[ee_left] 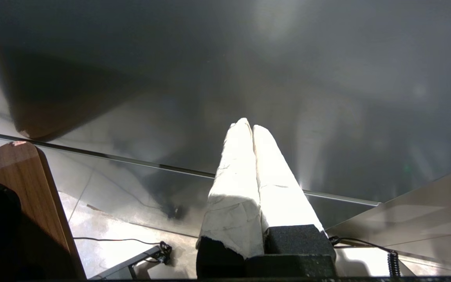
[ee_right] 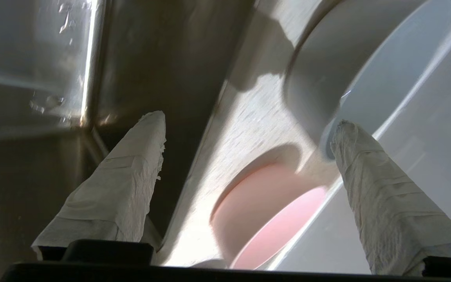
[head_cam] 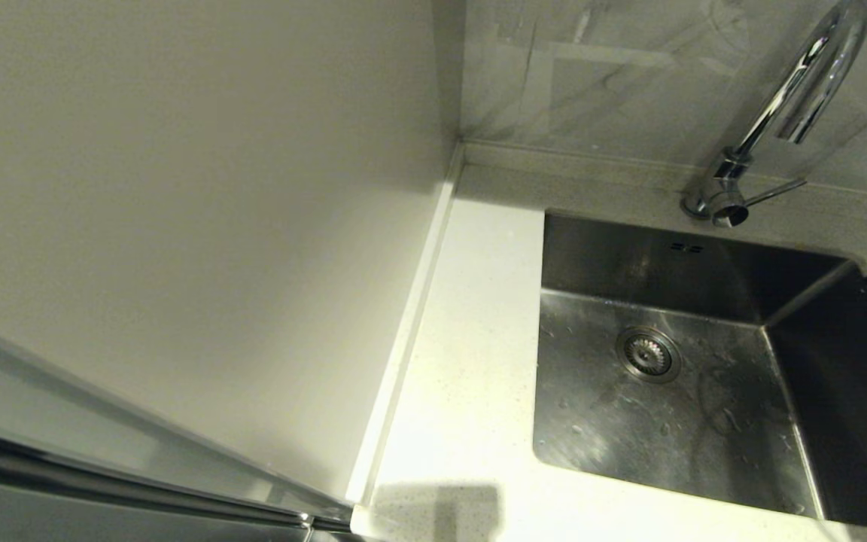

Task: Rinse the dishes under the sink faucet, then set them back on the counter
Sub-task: Put a bowl into the sink

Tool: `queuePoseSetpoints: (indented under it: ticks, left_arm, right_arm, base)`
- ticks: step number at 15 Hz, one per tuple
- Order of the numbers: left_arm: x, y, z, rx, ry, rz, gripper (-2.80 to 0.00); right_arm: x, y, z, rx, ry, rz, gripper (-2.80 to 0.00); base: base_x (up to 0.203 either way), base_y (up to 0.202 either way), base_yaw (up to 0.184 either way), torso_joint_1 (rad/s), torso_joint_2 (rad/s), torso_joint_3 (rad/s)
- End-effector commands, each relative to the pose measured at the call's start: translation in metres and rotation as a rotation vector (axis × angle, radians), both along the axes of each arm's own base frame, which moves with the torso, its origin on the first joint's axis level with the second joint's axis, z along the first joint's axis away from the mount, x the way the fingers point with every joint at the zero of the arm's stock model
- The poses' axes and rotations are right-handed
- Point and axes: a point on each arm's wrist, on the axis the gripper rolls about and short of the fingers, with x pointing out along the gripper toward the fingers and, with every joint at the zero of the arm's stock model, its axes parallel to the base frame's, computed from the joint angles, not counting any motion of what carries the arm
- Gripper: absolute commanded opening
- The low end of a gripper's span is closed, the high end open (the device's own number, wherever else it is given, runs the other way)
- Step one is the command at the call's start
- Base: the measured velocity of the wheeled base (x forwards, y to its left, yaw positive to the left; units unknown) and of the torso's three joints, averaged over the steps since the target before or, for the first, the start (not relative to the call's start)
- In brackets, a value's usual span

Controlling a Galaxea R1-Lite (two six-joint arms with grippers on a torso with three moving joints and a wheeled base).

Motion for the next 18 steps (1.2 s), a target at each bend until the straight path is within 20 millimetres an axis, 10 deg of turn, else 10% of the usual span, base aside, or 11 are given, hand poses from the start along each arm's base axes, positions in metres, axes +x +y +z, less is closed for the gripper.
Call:
queuePoseSetpoints:
  ticks: [1, 18]
  left_arm:
    - [0.0, 0.0, -0.001, -0.001, 0.003, -0.001, -2.8]
    - [0.0, 0.0, -0.001, -0.001, 0.002, 0.0, -2.8]
  right_arm:
    - [0.017, -0.008, 0.003, 0.003, 0.022, 0.005, 0.0]
    - [0.027, -0.052, 0.013, 0.022, -0.021, -0.132, 0.0]
  base:
    - [0.0, 0.0, 0.0, 0.0, 0.0, 0.0]
    - [0.0, 0.0, 0.0, 0.0, 0.0, 0.0]
